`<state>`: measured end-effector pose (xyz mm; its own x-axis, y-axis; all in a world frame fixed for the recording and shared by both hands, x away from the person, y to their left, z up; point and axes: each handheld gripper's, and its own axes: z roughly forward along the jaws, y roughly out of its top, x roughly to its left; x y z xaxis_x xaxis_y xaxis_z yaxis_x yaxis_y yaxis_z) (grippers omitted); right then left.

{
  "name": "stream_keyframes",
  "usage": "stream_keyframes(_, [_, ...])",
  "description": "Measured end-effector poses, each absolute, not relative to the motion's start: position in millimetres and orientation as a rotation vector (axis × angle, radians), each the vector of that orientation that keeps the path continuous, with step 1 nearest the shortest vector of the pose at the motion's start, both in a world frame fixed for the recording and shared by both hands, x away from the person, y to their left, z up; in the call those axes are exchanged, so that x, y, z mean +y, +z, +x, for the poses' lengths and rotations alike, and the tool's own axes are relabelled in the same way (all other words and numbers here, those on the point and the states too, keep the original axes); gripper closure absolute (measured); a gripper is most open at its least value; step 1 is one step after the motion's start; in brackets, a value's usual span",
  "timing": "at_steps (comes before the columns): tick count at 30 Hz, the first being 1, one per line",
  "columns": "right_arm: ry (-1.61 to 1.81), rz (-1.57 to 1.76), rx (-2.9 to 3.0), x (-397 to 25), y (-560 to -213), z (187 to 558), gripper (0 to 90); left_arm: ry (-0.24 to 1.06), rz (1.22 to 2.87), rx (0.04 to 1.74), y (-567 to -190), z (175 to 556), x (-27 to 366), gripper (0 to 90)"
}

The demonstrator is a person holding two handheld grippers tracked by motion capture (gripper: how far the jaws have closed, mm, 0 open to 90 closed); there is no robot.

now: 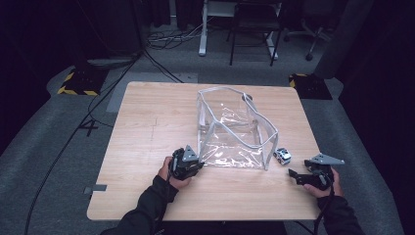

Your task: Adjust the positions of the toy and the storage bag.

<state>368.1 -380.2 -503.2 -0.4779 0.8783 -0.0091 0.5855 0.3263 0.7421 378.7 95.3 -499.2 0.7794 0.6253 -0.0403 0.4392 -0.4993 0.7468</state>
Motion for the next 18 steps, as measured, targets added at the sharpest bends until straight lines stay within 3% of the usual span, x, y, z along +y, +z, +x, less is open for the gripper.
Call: stream_keyframes(18, [0.964, 1.293, 2.187, -380, -503, 368, 15.8, 0.306, 2.192, 0.763, -499, 376, 107, 86.3])
